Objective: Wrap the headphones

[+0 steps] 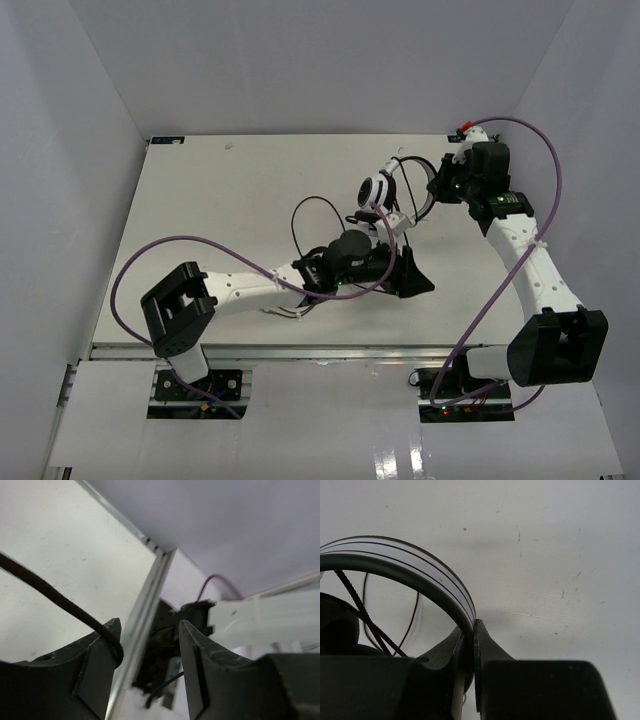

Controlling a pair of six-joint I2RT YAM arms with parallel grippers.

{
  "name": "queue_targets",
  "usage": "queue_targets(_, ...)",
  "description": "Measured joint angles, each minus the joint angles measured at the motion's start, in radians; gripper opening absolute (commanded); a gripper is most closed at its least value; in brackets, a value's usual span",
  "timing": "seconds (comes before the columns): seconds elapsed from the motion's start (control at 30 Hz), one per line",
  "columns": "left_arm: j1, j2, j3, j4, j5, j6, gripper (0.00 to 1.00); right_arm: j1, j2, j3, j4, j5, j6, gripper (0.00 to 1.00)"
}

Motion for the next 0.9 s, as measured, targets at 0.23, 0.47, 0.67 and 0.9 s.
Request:
queue_targets(0.23,-0.138,-0.001,-0.191,0.064,-0.169,0.372,0.72,-0.143,0.042,0.117,-0.037,-0.228,0.127,0.08)
queue_targets(0.47,-0.127,-0.001,-0.405,0.161,-0.398,0.683,0.73,-0.23,0.033,0.141,-0.058,-0.414,0.219,0.08)
queue_targets(0.67,-0.095,0.014,-0.469,0.254,-0.502,0.819,0.53,-0.25,-0.003,0.141,-0.076,-0.505,0.258,0.08)
queue_targets(0.9,-0.002,0.056,-0.544,0.313,-0.542,0.856,0.45,-0.275,-0.058,0.16,-0.089,-0.566,0.278,0.08)
